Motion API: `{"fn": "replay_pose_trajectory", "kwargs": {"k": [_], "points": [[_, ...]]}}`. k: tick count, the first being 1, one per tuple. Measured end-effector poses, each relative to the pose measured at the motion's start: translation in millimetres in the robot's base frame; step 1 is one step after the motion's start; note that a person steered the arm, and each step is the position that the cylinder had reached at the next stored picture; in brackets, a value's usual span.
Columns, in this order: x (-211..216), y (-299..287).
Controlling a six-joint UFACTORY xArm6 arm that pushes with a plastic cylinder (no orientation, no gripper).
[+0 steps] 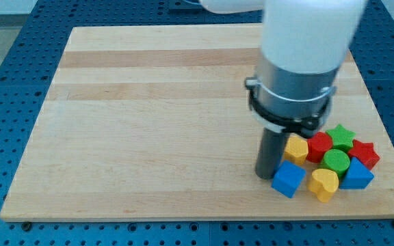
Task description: Move your arm towards top right corner of the board
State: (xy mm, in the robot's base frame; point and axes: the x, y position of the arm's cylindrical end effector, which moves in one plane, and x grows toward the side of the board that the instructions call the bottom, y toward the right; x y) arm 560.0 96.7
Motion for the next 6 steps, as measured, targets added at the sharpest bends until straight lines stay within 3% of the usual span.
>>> {"fn": "replay_pose_trajectory", "kwargs": {"k": [3,4,5,6], "points": [[2.5,-9.0],[-31.8,-84.2],[-132.6,-45.1],[-213.4,57.1]]}}
